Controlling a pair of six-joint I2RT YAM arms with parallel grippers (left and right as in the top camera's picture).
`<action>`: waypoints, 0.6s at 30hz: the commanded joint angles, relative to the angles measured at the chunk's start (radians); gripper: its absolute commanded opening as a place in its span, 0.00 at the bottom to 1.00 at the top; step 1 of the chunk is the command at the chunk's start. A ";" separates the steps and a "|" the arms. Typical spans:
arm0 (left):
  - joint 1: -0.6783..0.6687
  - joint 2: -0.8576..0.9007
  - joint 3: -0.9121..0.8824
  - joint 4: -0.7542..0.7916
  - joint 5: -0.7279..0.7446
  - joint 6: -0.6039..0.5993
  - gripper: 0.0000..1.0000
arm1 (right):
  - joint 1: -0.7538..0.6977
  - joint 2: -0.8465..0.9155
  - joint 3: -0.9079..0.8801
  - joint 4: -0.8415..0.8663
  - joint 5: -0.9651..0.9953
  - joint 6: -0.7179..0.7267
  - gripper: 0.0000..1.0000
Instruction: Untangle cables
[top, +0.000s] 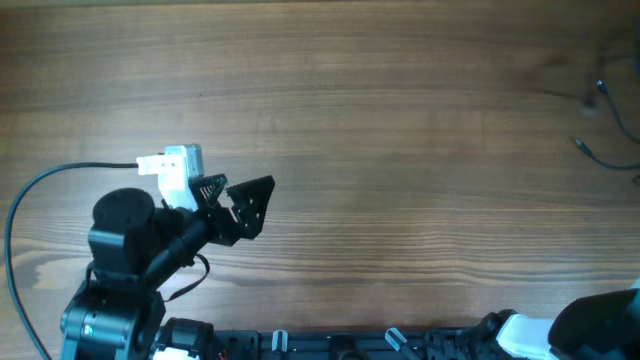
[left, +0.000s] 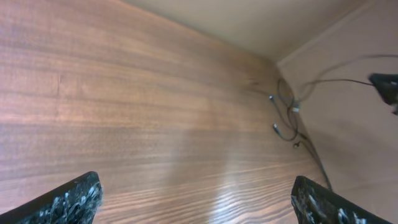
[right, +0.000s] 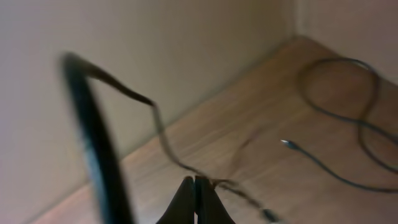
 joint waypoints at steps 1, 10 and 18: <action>0.004 0.045 0.015 -0.017 -0.006 0.027 1.00 | -0.013 0.073 -0.012 0.002 -0.005 0.047 0.04; 0.004 0.121 0.015 -0.045 -0.004 0.028 1.00 | -0.012 0.222 -0.012 -0.037 0.051 0.050 0.04; 0.003 0.126 0.015 -0.045 -0.004 0.053 0.99 | -0.056 0.249 -0.012 -0.003 0.274 0.198 0.04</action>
